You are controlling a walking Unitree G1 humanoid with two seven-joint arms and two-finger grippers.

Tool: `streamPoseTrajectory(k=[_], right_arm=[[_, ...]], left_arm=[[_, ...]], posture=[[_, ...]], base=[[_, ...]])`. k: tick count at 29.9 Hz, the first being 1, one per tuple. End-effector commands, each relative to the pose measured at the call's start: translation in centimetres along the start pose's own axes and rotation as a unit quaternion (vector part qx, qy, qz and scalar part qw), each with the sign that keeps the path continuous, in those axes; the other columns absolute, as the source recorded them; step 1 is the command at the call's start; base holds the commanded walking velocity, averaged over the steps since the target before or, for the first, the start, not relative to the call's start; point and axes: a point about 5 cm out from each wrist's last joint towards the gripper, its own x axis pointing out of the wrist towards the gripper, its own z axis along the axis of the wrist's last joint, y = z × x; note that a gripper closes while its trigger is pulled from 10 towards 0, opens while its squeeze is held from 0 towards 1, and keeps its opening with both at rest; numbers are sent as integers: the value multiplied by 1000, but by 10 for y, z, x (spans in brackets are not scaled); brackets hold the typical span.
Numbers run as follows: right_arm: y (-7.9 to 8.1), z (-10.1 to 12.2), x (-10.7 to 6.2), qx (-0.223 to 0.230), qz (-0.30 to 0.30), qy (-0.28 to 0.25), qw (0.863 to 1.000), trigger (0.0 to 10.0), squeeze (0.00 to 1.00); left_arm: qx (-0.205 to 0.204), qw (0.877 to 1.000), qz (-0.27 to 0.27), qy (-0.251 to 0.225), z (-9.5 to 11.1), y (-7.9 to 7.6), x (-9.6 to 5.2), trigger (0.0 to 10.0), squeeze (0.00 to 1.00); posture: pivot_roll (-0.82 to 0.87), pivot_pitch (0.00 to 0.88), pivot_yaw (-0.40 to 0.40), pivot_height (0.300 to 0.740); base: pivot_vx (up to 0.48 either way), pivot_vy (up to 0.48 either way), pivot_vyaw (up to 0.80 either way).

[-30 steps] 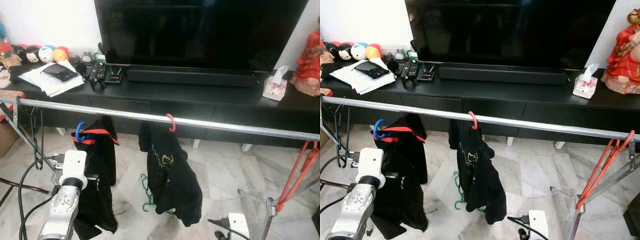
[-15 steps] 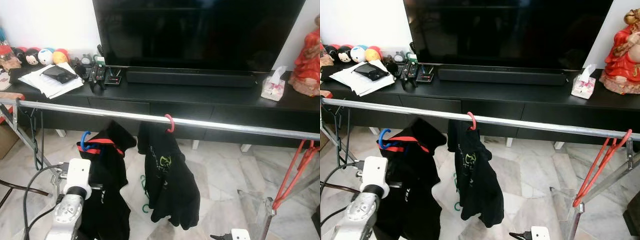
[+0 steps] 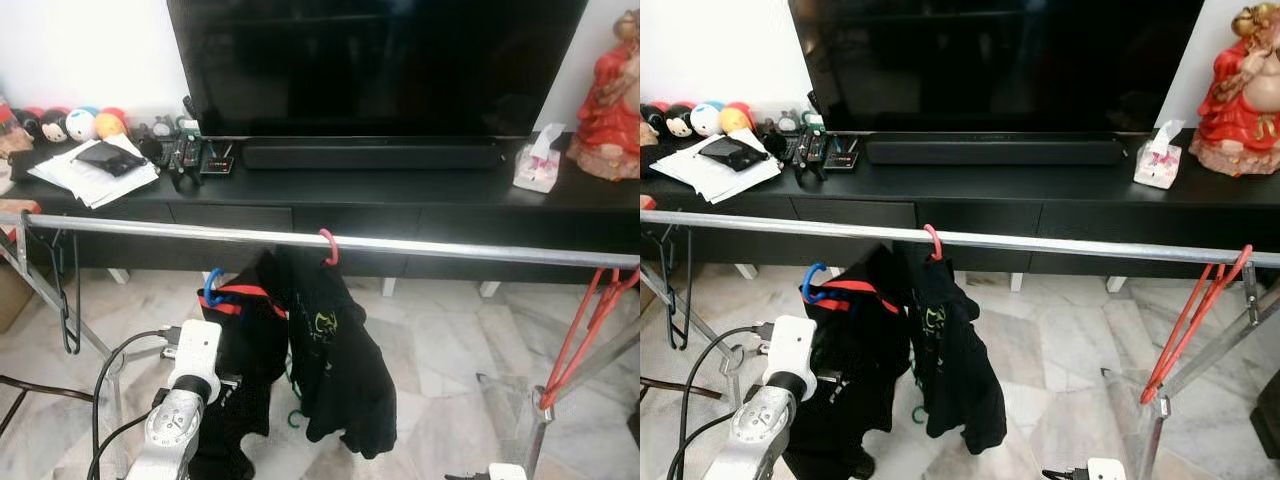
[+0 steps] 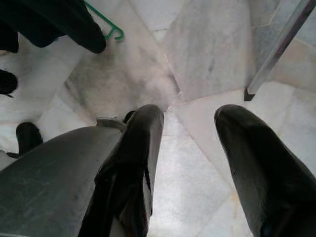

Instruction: Hang hanger

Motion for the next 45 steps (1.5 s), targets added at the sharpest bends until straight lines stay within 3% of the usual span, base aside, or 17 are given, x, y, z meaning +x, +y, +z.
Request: streamPoseTrajectory(k=[1,5,9,14,21,25,32,45], right_arm=[[-1,4,0,9,-3,-10,1000,10000,0],[7,9,3,-12,9,-4,1000,10000,0],[17,10,5,-25,25,-3,999,10000,0],[24,11,5,-11,26,-6,1000,10000,0],[22,14,6,-8,23,-11,1000,10000,0],[16,11,5,39,3,-10,999,10000,0],[18,11,5,16,14,-12,1000,10000,0],[17,11,5,19,13,-7,1000,10000,0]], left_arm=[[4,1000,4,-24,13,4,4,10000,0],[0,999,24,-23,9,11,3,10000,0],[1,999,39,-16,7,21,4,10000,0],[-6,999,39,-17,12,19,9,10000,0],[-8,1000,11,-20,15,5,16,10000,0],[-12,999,16,-26,16,8,12,10000,0],[-15,999,24,-22,13,12,9,10000,0],[-21,999,26,-23,15,11,11,10000,0]], posture=[[-19,0,-3,740],[-13,0,-56,740],[-31,0,-47,740],[-53,0,-23,740],[-47,0,-16,740],[-13,0,-29,740],[-20,0,-22,740],[-23,0,-23,740]], base=[[0,0,0],[0,0,0],[0,0,0],[0,0,0],[0,0,0],[0,0,0],[0,0,0],[-59,0,0]])
